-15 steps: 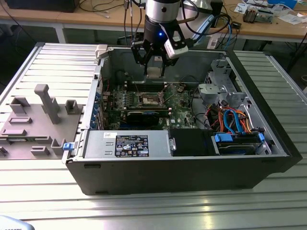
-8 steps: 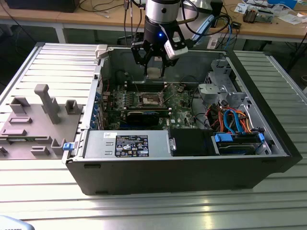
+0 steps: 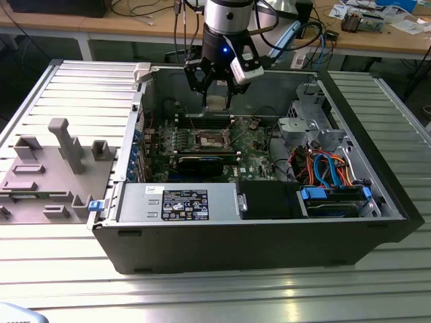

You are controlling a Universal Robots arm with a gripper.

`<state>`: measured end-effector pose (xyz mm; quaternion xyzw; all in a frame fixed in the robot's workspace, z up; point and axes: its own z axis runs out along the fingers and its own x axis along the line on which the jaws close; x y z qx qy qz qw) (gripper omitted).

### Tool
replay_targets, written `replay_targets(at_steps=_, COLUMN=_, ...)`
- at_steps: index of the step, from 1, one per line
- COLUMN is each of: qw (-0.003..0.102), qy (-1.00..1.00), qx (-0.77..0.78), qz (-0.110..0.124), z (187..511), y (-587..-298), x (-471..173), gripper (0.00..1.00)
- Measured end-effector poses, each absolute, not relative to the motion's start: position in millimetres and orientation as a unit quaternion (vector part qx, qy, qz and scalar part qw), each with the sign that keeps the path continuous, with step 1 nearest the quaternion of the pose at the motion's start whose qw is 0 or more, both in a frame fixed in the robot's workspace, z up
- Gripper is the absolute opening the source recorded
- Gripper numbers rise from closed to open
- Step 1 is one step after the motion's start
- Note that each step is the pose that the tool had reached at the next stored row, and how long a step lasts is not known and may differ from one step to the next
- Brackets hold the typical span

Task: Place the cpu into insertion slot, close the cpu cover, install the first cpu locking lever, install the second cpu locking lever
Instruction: 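Place the cpu into insertion slot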

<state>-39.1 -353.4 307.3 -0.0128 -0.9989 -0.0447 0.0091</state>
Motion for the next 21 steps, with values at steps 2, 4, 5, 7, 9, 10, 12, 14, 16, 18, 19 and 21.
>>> replay_targets(at_steps=2, qw=0.009, qy=-0.999, qx=-0.013, qz=-0.045, z=306.8, y=-353.4, x=-39.1, gripper=0.55)
replay_targets(at_steps=4, qw=0.009, qy=-0.999, qx=-0.013, qz=-0.045, z=306.4, y=-353.4, x=-39.1, gripper=0.55)
replay_targets(at_steps=5, qw=0.009, qy=-0.999, qx=-0.013, qz=-0.045, z=306.2, y=-353.4, x=-39.1, gripper=0.55)
replay_targets(at_steps=7, qw=0.009, qy=-0.999, qx=-0.013, qz=-0.045, z=305.8, y=-353.4, x=-39.1, gripper=0.55)
replay_targets(at_steps=9, qw=0.009, qy=-0.999, qx=-0.013, qz=-0.045, z=305.3, y=-353.4, x=-39.1, gripper=0.55)
replay_targets(at_steps=10, qw=0.009, qy=-0.999, qx=-0.013, qz=-0.045, z=305.1, y=-353.4, x=-39.1, gripper=0.55)
replay_targets(at_steps=12, qw=0.009, qy=-0.999, qx=-0.013, qz=-0.045, z=304.7, y=-353.4, x=-39.1, gripper=0.55)
replay_targets(at_steps=14, qw=0.009, qy=-0.999, qx=-0.013, qz=-0.045, z=304.2, y=-353.4, x=-39.1, gripper=0.55)
replay_targets(at_steps=16, qw=0.009, qy=-0.999, qx=-0.013, qz=-0.045, z=303.7, y=-353.4, x=-39.1, gripper=0.55)
replay_targets(at_steps=18, qw=0.009, qy=-0.999, qx=-0.013, qz=-0.045, z=303.0, y=-353.4, x=-39.1, gripper=0.55)
replay_targets(at_steps=19, qw=0.009, qy=-0.999, qx=-0.013, qz=-0.045, z=302.7, y=-353.4, x=-39.1, gripper=0.55)
replay_targets(at_steps=21, qw=0.009, qy=-0.999, qx=-0.013, qz=-0.045, z=302.3, y=-353.4, x=-39.1, gripper=0.55)
